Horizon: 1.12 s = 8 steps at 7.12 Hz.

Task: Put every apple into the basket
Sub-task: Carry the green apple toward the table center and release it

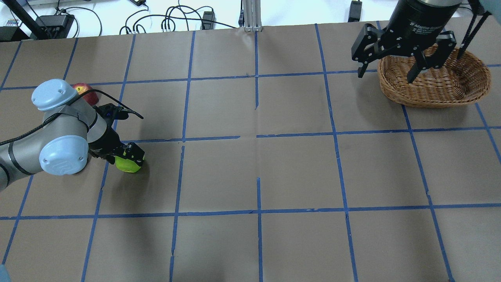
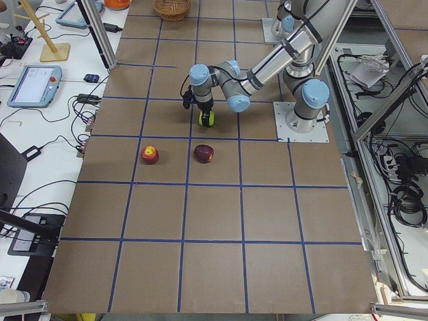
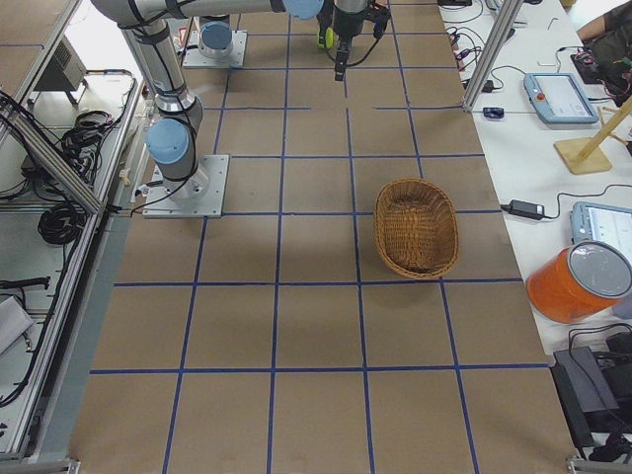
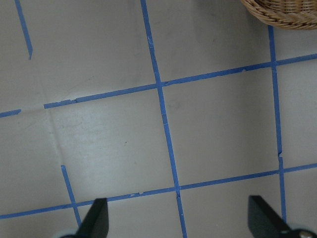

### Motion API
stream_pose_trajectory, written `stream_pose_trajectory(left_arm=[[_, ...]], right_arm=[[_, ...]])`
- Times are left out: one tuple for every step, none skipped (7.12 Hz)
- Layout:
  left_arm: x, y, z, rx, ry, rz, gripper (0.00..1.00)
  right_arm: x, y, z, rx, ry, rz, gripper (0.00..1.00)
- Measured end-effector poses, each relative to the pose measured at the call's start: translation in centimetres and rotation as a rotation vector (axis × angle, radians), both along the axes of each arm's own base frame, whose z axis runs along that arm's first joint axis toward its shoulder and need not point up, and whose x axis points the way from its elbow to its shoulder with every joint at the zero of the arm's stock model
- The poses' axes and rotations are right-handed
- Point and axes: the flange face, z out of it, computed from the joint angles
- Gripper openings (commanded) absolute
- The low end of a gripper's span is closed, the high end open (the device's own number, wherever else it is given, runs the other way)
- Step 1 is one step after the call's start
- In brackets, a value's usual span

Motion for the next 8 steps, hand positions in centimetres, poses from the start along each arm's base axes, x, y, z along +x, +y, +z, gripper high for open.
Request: stream_pose_trajectory(left_arm=[[-0.3,-0.2,0.3,-0.010,-0.005,0.007,0.10],[-0.8,-0.5,1.5,-0.029,-0.016,0.027,0.07],[-2.6,-1.4,3.3,-0.043,-0.027,0.078,0.07],[-6.6,-2.6,5.0,-0.053,-0.032,0.138,0.07],[-12.7,-3.3,6.6,-0.067,-0.005,0.196,0.05],[-19.2,-3.5,7.8,-0.072,0.050,0.266,0.04],[-25.1,-3.3,8.3,-0.067,0.085,0.315,0.05],[-29.6,-2.9,7.9,-0.072,0.104,0.331,0.11]], right_arm=[[0.0,0.0,0.0,-0.002,-0.001,0.000,1.00],[0.0,0.0,0.0,-0.003,0.000,0.001,1.00],[-0.1,-0.1,0.0,-0.004,0.002,0.002,1.00],[-0.1,-0.1,0.1,-0.006,0.003,0.001,1.00],[-0.1,-0.1,0.0,-0.006,0.005,0.001,1.00],[-0.1,-0.1,0.0,-0.005,0.005,0.001,1.00],[-0.1,0.0,0.0,-0.004,0.006,0.000,1.00],[-0.2,-0.1,0.0,-0.003,0.006,-0.001,1.00]])
